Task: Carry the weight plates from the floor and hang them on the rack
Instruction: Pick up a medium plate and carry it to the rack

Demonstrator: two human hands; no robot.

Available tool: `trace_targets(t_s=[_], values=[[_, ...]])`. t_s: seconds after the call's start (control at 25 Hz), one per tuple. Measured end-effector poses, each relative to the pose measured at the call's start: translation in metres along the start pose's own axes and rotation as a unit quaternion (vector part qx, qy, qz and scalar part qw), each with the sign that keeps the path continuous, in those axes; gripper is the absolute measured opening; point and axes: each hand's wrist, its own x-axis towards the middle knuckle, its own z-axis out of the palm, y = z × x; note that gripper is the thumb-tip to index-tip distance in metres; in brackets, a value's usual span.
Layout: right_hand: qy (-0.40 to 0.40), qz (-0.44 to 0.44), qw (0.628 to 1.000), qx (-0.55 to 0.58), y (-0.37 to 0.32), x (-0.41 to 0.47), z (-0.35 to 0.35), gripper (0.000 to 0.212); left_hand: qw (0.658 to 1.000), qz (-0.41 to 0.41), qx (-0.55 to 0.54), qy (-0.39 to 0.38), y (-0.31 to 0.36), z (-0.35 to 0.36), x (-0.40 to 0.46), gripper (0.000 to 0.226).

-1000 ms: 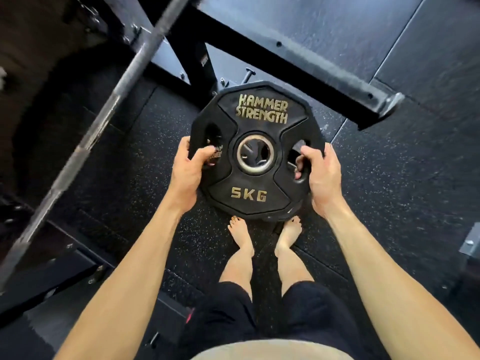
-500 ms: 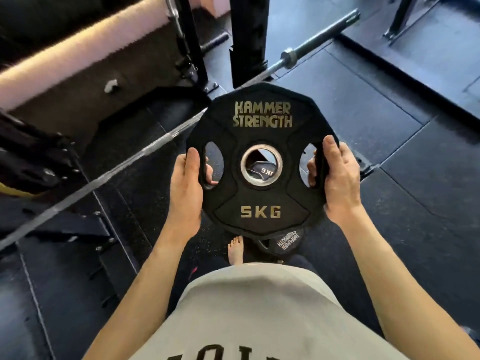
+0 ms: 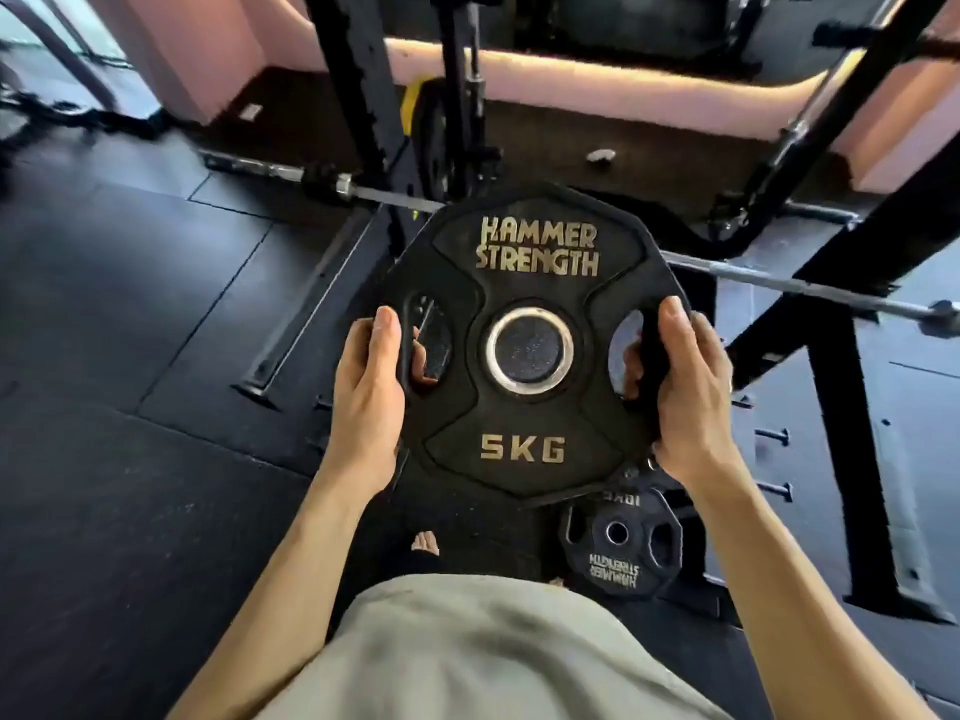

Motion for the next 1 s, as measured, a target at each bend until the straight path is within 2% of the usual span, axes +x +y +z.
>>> trace_targets(t_s=[0.2, 0.32, 0.52, 0.68, 1.0], values=[[-0.152, 0.027, 0.988, 0.005, 0.027, -0.041, 0.131, 0.028, 0.989, 0.042, 0.005, 0.144, 0.021, -0.143, -0.026, 0.031], [-0.224, 0.05, 0.973, 0.003, 0.056, -0.082, 0.227, 0.029, 0.977, 0.058, -0.002, 0.207, 0.033, -0.247, -0.031, 0.042], [-0.288, 0.067, 0.955, 0.004, 0.093, -0.144, 0.371, 0.028, 0.965, 0.072, -0.003, 0.253, 0.059, -0.396, -0.029, 0.049], [-0.323, 0.082, 0.943, -0.001, 0.113, -0.17, 0.475, 0.027, 0.95, 0.087, -0.021, 0.3, 0.077, -0.488, -0.005, 0.038], [-0.362, 0.071, 0.929, -0.004, 0.174, -0.143, 0.678, 0.027, 0.939, 0.11, -0.025, 0.326, 0.112, -0.638, 0.12, 0.036]])
